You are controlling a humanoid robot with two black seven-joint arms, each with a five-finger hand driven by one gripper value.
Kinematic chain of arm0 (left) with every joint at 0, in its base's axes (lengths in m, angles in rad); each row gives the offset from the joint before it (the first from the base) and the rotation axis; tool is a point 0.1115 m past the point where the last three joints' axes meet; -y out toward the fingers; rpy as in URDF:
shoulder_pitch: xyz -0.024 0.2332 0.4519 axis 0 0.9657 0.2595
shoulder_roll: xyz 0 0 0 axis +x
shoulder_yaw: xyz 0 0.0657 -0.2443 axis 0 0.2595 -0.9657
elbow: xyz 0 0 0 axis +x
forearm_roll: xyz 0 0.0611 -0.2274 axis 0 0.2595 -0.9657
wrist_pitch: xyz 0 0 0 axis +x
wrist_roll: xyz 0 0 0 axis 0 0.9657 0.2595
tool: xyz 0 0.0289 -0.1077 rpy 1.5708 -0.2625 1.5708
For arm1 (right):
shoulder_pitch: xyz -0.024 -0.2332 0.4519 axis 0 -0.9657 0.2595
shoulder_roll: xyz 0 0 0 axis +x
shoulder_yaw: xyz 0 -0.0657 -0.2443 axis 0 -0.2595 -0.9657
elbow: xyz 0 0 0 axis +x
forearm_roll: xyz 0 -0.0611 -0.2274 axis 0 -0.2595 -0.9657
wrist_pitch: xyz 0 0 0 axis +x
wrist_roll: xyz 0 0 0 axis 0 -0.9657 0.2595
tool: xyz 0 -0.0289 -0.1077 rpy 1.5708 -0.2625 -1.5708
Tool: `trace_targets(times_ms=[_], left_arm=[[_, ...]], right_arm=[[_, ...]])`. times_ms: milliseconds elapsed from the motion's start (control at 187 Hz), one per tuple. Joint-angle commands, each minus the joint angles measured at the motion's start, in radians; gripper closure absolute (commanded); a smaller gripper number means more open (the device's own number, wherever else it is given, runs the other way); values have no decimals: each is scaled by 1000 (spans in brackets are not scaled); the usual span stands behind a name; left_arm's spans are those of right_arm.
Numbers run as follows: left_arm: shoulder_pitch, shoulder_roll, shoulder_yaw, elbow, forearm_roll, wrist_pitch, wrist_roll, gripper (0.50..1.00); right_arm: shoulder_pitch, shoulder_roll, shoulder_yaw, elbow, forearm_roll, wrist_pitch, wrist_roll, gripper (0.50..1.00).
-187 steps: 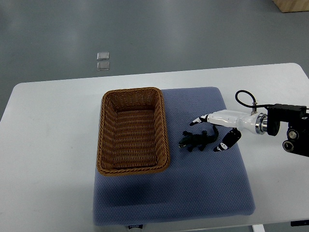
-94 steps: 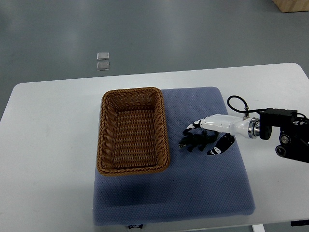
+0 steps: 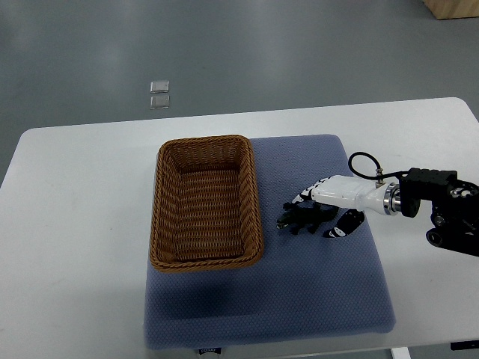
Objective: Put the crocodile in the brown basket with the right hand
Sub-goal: 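Close the right hand fingers to grasp the crocodile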
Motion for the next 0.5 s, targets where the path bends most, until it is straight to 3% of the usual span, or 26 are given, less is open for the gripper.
trace_targets(times_ms=[0,267,497], left_arm=[[0,0,0,0,0,0,0,500],[0,0,0,0,0,0,2,500],[0,0,0,0,0,0,0,500]], right_arm=[[-3,-3,-1,-1,-40,-11,1,666],[4,-4,2,-18,-37,-10,1,697],[9,-1,44,-17,-34,9,7,695]])
